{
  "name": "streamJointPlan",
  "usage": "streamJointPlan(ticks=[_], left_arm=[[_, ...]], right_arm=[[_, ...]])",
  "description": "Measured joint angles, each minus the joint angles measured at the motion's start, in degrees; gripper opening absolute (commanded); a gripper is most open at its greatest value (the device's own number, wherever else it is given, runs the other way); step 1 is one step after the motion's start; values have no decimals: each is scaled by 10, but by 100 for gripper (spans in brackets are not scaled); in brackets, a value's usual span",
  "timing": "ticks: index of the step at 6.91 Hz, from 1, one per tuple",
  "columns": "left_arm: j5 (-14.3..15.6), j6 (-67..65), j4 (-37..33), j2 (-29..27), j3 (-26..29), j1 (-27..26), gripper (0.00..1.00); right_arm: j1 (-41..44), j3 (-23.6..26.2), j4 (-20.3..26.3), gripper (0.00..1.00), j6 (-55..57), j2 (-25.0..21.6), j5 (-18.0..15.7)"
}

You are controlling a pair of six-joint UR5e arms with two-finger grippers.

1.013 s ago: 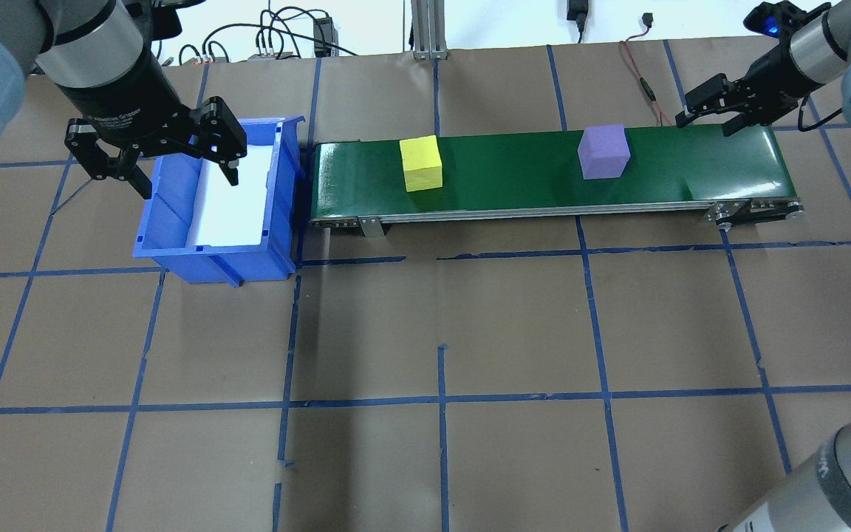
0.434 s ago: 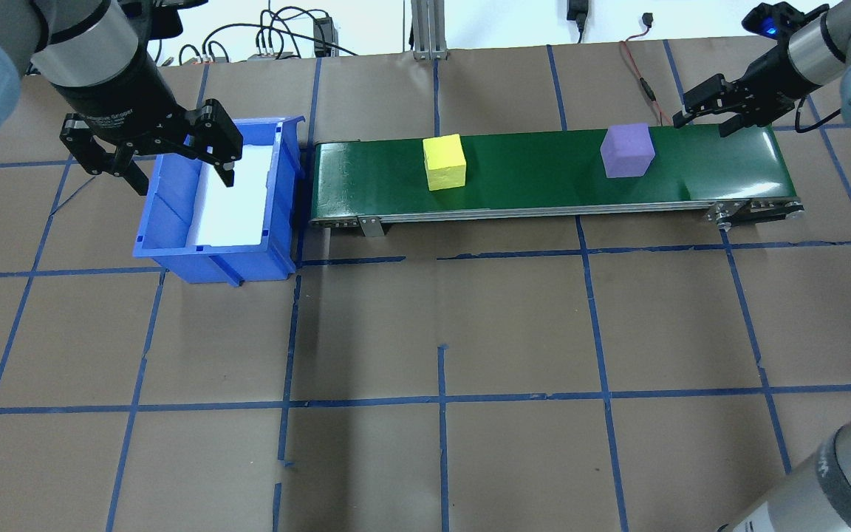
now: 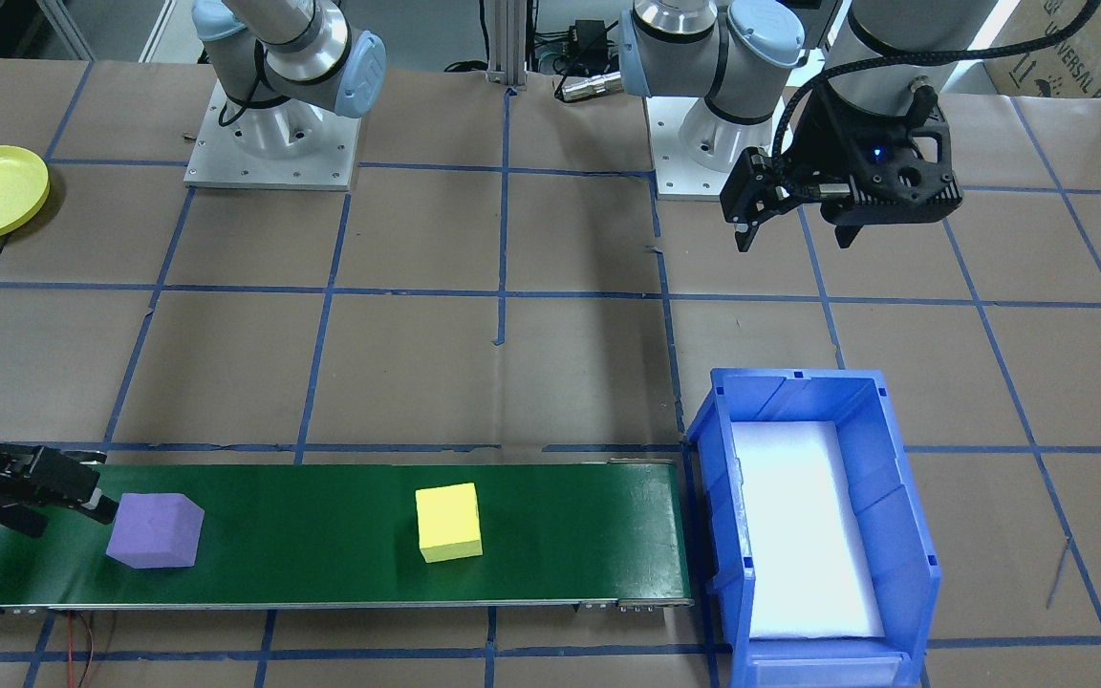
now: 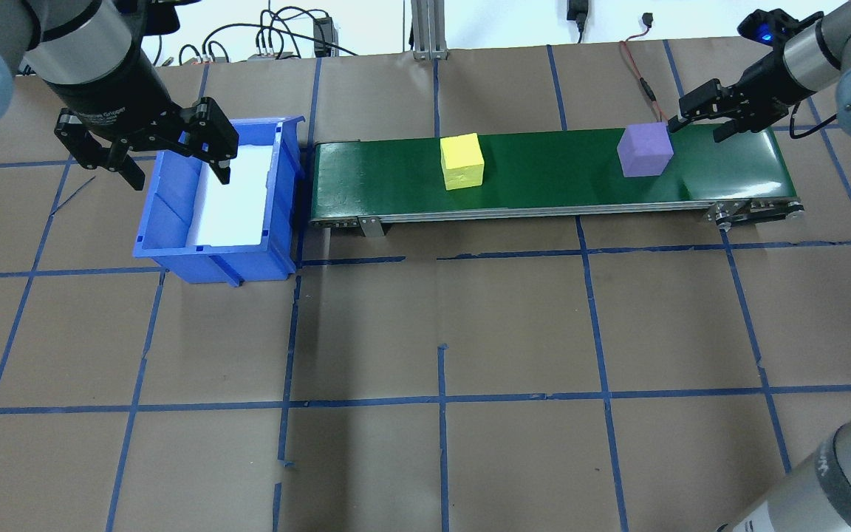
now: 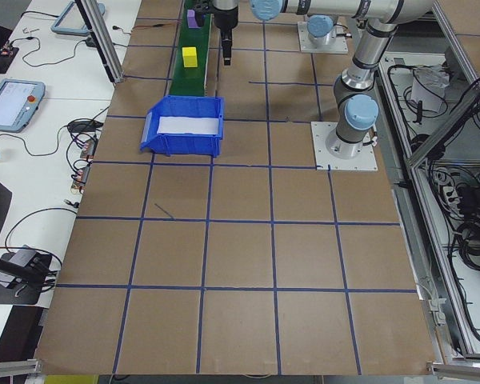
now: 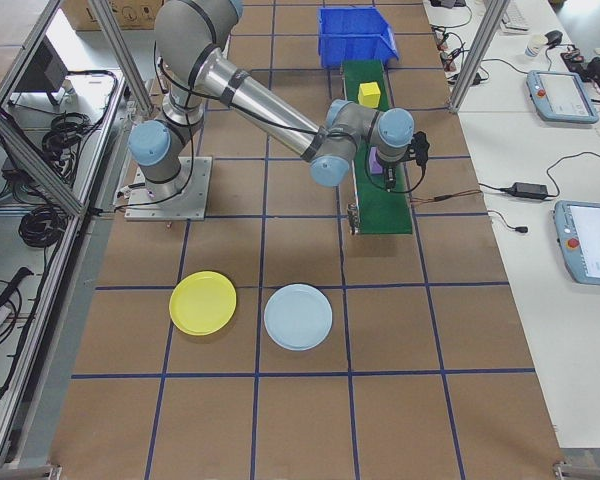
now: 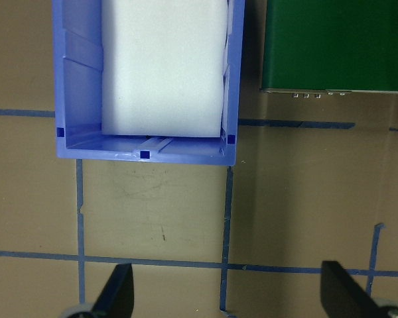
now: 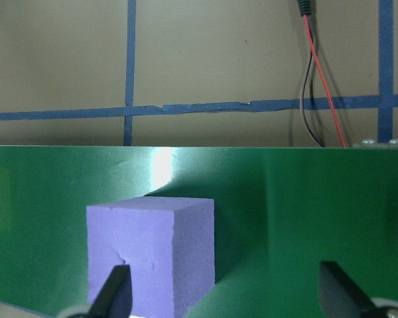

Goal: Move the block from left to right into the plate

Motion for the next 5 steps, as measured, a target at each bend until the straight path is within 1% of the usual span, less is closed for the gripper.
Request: streamJointPlan(ticks=[5], left_arm=[[0, 4, 1, 0, -1, 1, 100]], right_arm=[[0, 1, -9, 100, 1, 2, 1]])
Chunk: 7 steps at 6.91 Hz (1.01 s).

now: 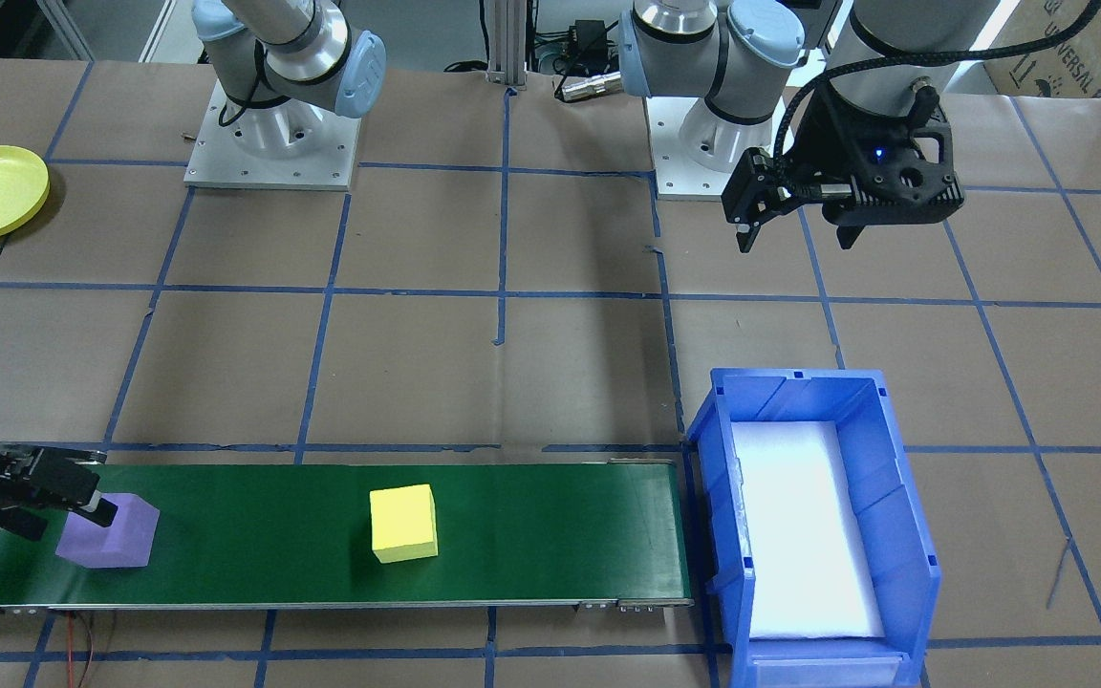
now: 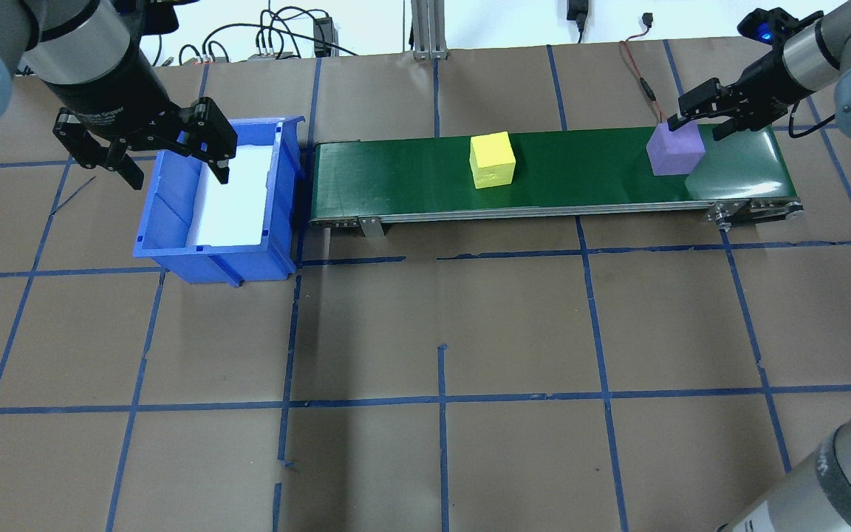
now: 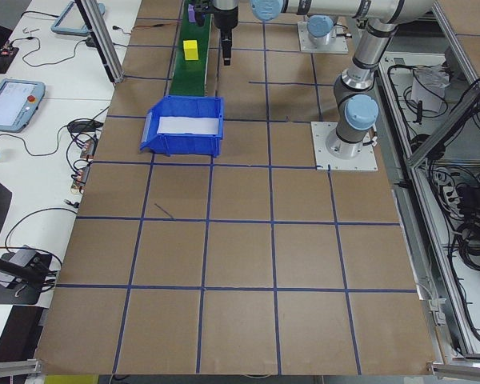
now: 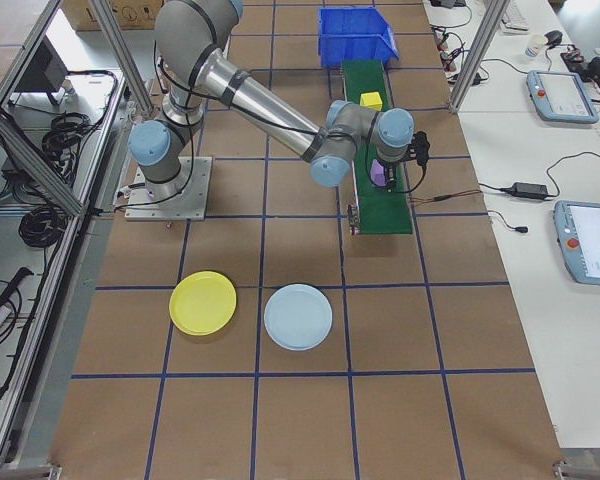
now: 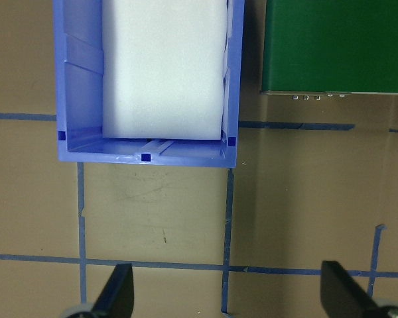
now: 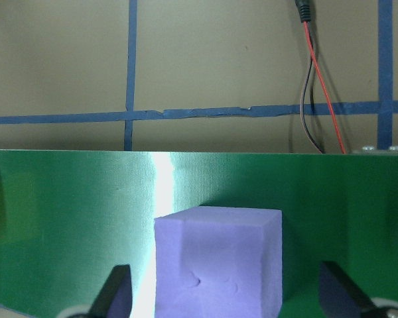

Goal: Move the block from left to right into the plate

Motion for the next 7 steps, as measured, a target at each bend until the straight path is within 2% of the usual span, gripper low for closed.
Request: streamJointPlan(ticks=[2, 3, 4, 5, 7], left_arm=[[0, 1, -1, 0, 0, 0, 100], [0, 2, -1, 0, 0, 0, 100], [1, 3, -1, 0, 0, 0, 100], [1, 4, -1, 0, -1, 0, 100], [1, 4, -2, 0, -1, 0, 100]], right_arm=[[0, 0, -10, 97, 0, 5, -11], [0, 1, -20, 84, 1, 11, -28], [0, 0, -27, 59, 3, 15, -49], [0, 1, -36, 42, 4, 17, -72], [0, -1, -64, 37, 3, 13, -138]])
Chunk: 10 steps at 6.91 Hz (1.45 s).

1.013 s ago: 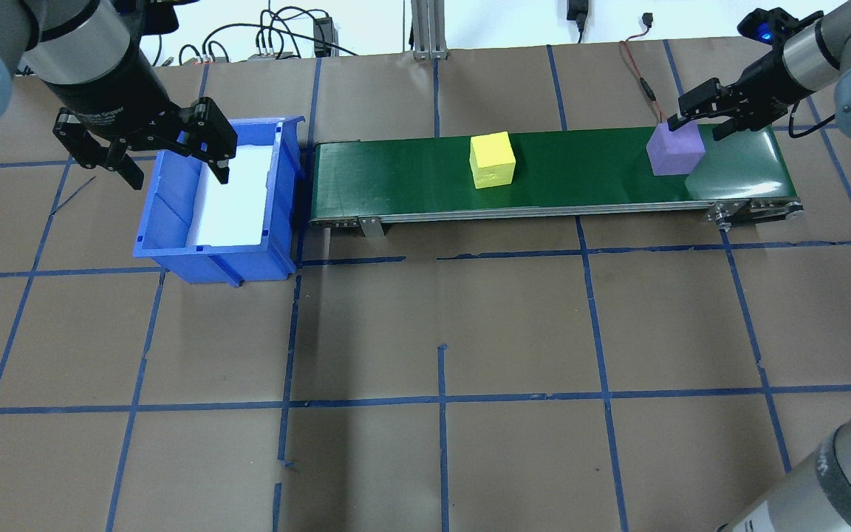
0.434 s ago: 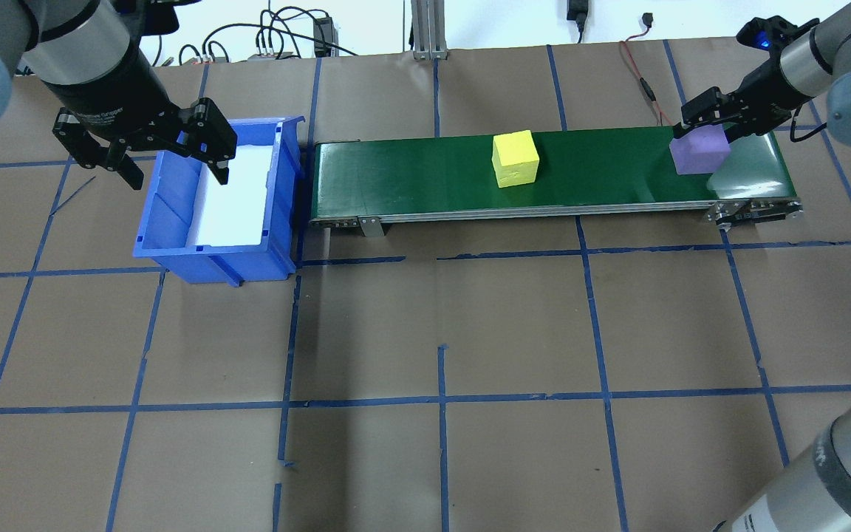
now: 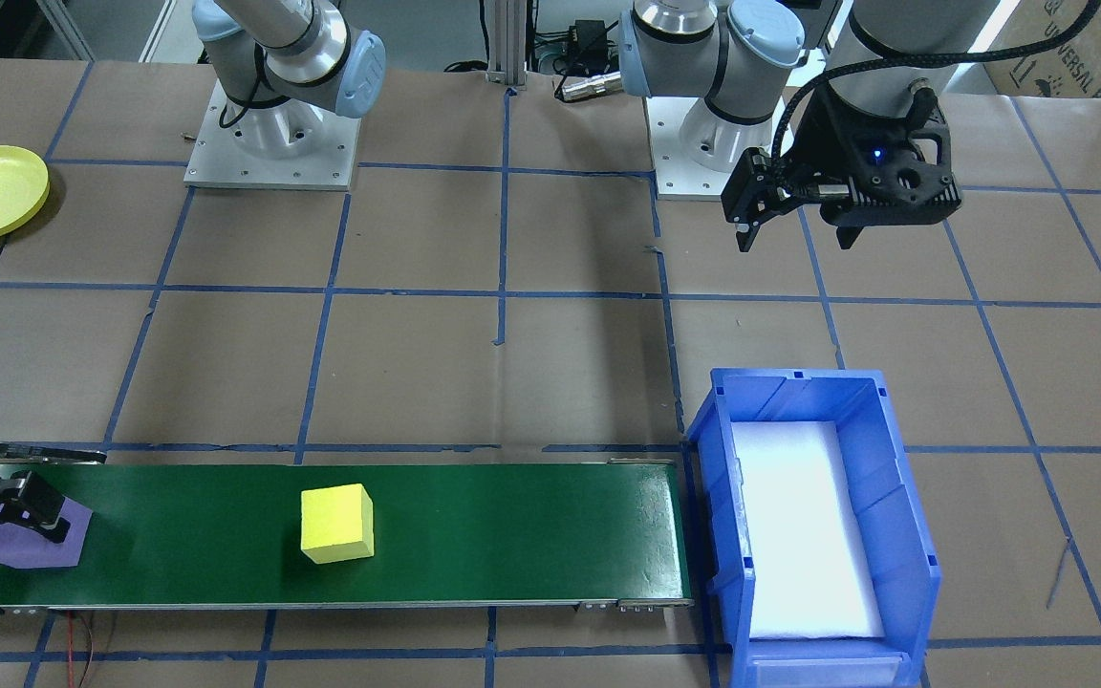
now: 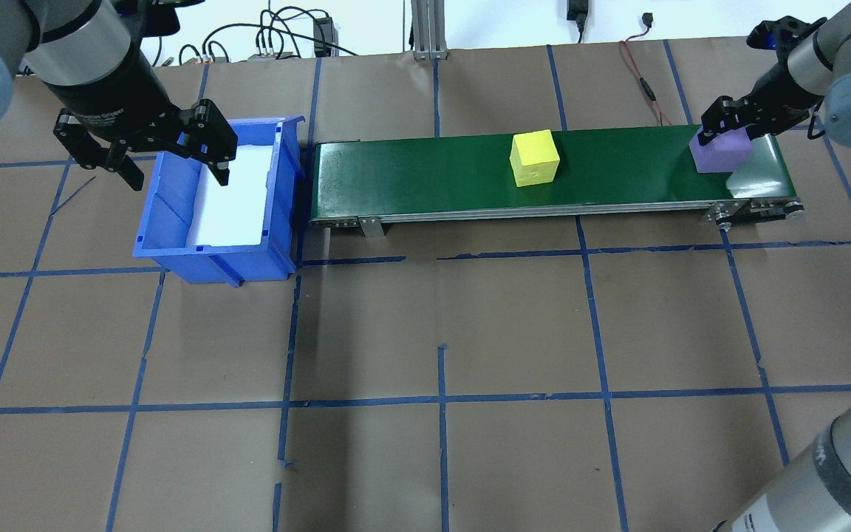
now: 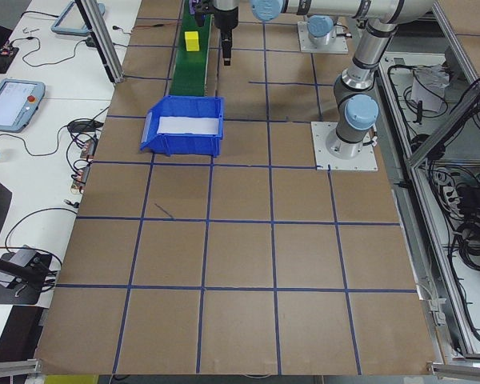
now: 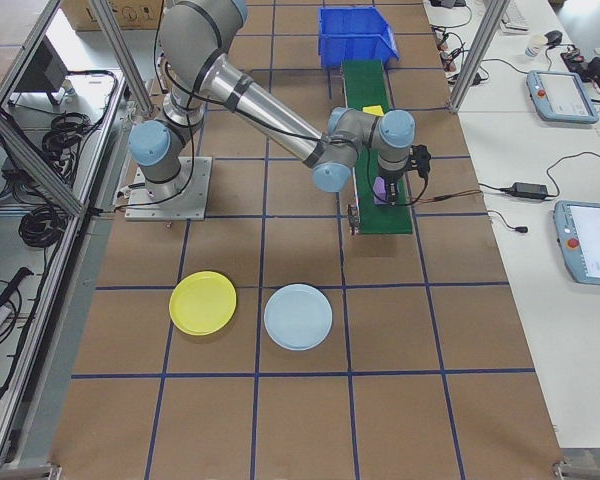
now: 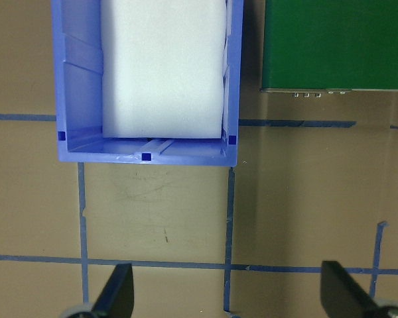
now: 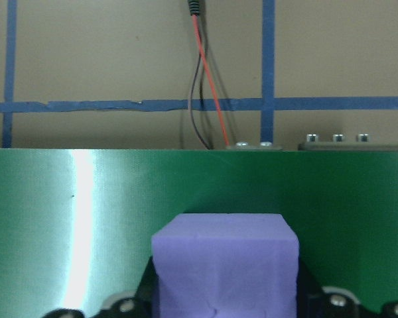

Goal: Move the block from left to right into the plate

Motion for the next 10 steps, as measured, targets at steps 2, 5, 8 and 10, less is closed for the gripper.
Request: streamJointPlan(ticks=[2, 5, 8, 10], left_arm=[[0, 0, -1, 0, 0, -1, 100], [1, 0, -2, 0, 0, -1, 100], [1, -1, -4, -1, -1, -1, 100], [1, -5, -5, -3, -5, -2, 100]], right_arm=[[-9, -1, -16, 36, -13, -27, -78], [-138, 23, -5, 38, -164, -77, -124], [-294, 83, -18, 57, -304, -77, -124], [-333, 114, -21, 100, -313, -74, -122]])
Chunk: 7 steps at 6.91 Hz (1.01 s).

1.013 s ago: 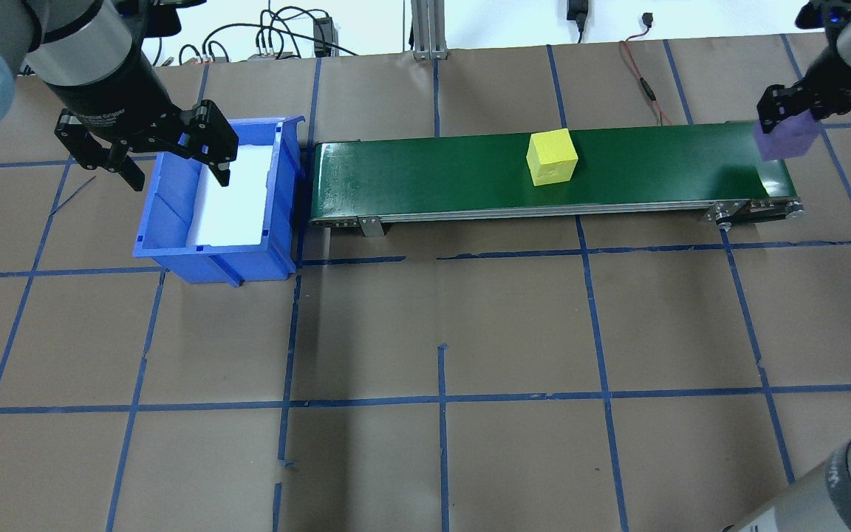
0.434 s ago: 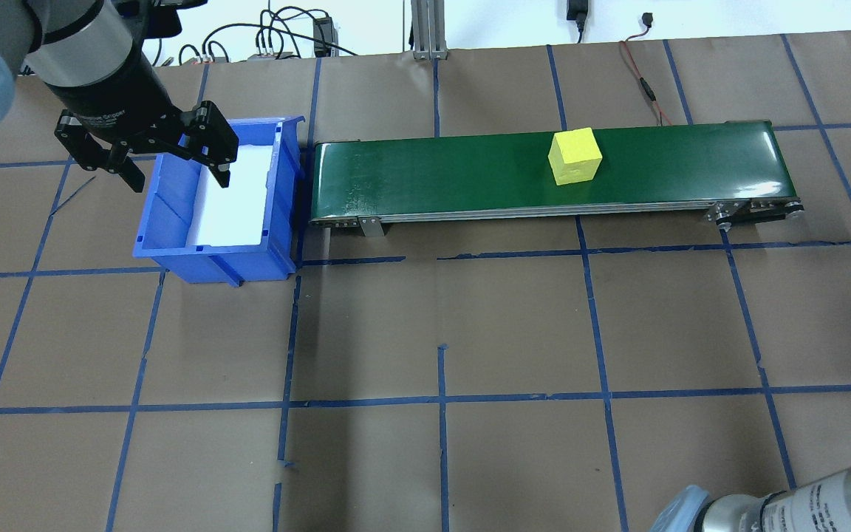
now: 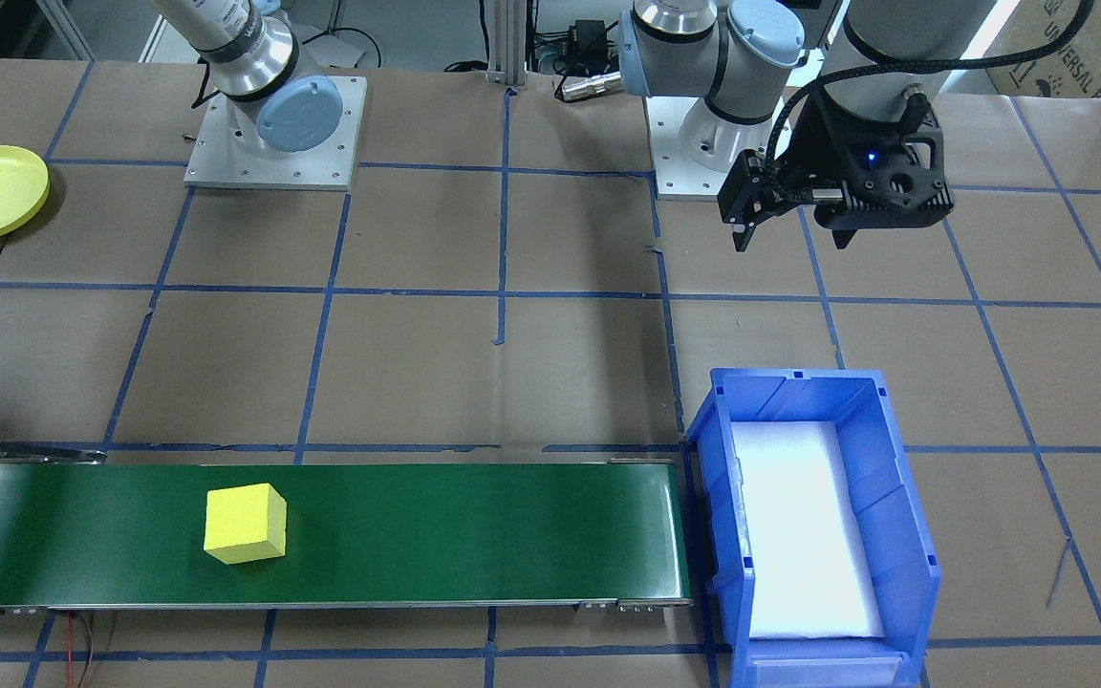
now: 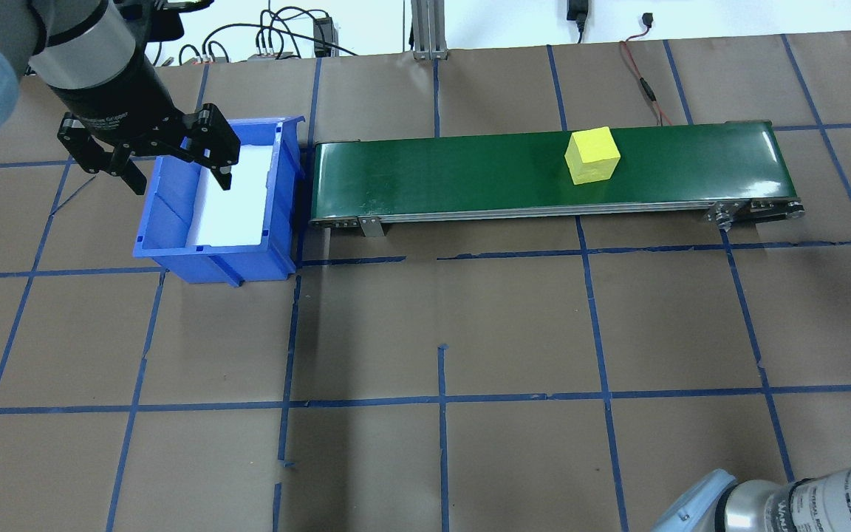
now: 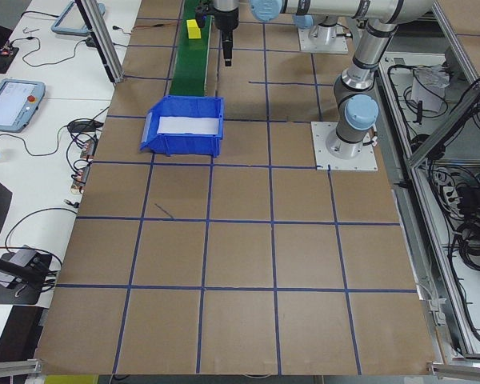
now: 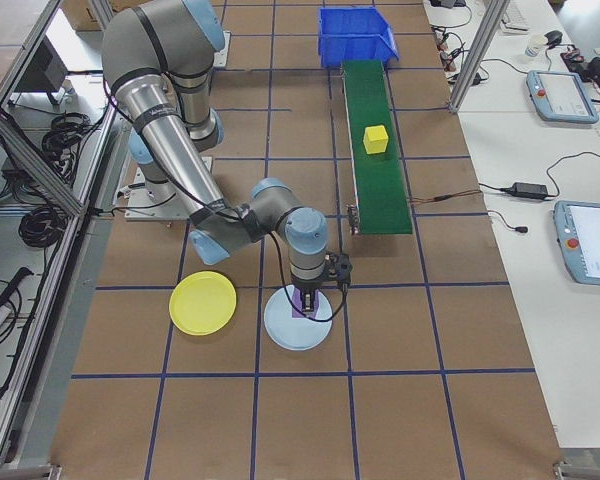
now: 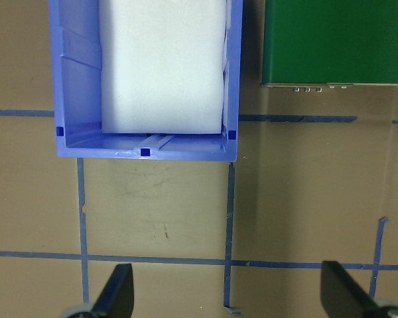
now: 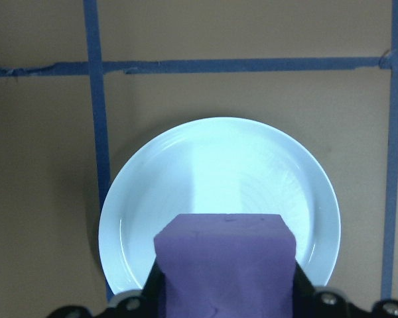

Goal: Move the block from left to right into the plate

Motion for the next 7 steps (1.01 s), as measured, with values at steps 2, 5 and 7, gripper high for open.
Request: streamJointPlan(ticks=[2, 5, 7], left_arm=[[0, 0, 2, -1, -15, -4, 100], [1, 0, 5, -1, -18, -6, 100], [27, -1, 7, -2, -11, -6, 100]], right_arm=[[-6, 9, 3, 100, 5, 5, -5], [33, -22, 33, 100, 55, -44, -16], [108, -60, 56, 100, 128, -61, -14]])
